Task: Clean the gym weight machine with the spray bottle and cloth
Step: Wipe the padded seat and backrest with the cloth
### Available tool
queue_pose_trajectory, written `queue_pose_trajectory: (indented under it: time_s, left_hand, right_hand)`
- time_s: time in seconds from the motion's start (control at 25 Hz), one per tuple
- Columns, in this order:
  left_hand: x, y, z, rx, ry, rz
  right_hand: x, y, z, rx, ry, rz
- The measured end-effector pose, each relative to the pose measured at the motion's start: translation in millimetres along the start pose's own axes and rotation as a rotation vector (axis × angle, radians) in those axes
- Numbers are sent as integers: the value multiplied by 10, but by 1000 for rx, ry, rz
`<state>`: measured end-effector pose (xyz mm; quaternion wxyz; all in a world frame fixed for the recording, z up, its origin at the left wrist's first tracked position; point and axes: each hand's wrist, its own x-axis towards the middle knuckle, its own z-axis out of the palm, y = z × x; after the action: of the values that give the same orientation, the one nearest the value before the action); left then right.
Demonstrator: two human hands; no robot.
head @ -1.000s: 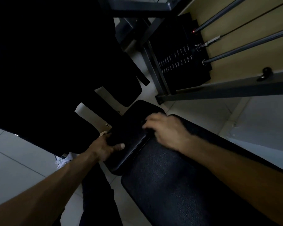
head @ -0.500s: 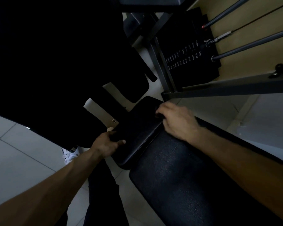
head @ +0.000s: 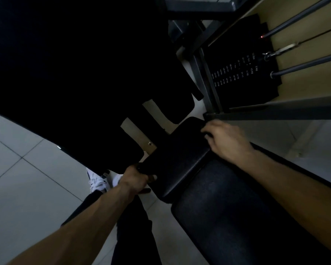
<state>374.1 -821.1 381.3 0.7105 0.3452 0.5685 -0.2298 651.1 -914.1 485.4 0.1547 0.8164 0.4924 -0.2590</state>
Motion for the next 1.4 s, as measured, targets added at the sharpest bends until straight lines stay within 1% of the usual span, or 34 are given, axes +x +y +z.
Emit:
queue_pose_trajectory:
  time_s: [0.08,0.12,0.16,0.24,0.28,0.32,0.4,0.48,0.52,0.56,0.6,0.64,0.76,0.8,0.84,0.92,0.96,1.04,1.12,1.2,1.24,1.32,1.4]
  left_hand:
    - [13,3,-29,-8,-22,-3]
    - [14,-1,-28,-10,-33,-5]
    - [26,-18,-31,-12,-35,-9]
    - [69,-56,-42,-21,-30,-14]
    - [88,-63,-52,-20,-27,-10]
    - [93,-62,-63,-19,-32,-4]
    - [138,-98,-94,-42,-41,-22]
    - [166,-123,-107,-60,-32,-43]
    - [169,-130,-112,-65,-28,-40]
    - [186,-142,-119,-62,-33,-31]
    - [194,-137,-129,-48,-36,-29]
    - [206,-124,-132,-30,-40,-35]
    - [195,-98,-114,10,-49,-43]
    - [193,-104,-112,13,-52,-38]
    - [189,-109,-118,12,-45,-35]
    - [177,-120,-120,9,-33,-32]
    - [179,-129,-119,4,-27,-25]
    - [202,-147,-115,-1,-15,-24]
    - [210,-156,-105,-9,-5,-34]
    - [189,-160,-95,-26,-10,-45]
    - [185,-157,-95,-28,-10,-44]
    - [161,-140,-102,-28,1,-29]
    - [160,-142,-106,-34,6,-16]
  right_hand:
    - [79,-121,85,20,55,81]
    - [61,-371,199,22,20,45]
    - [-3,-696,346,52,-54,-23]
    - [-166,-1240,576,126,-246,-242]
    - [-169,-1324,624,158,-299,-321]
    - [-90,-1269,607,192,-304,-354]
    - [208,-914,542,151,-240,-281]
    - [554,-475,452,-29,-154,-146]
    - [688,-319,445,-94,-111,-79]
    - [790,-284,471,-109,-84,-34]
    - [837,-378,516,-92,-87,-28]
    - [847,-543,598,-63,-126,-59]
    - [709,-1128,867,21,-319,-253]
    - [724,-1193,881,9,-365,-310]
    - [813,-1154,847,3,-394,-328]
    - [1028,-928,741,-80,-418,-263]
    - [1101,-805,721,-150,-402,-211]
    - [1129,-776,742,-242,-343,-183]
    - [1035,-1112,848,-173,-367,-229]
    - [890,-1448,981,-64,-476,-297]
    - [872,-1490,1009,-26,-514,-323]
    - [992,-1311,902,14,-496,-300]
    - [1183,-981,795,-58,-428,-199]
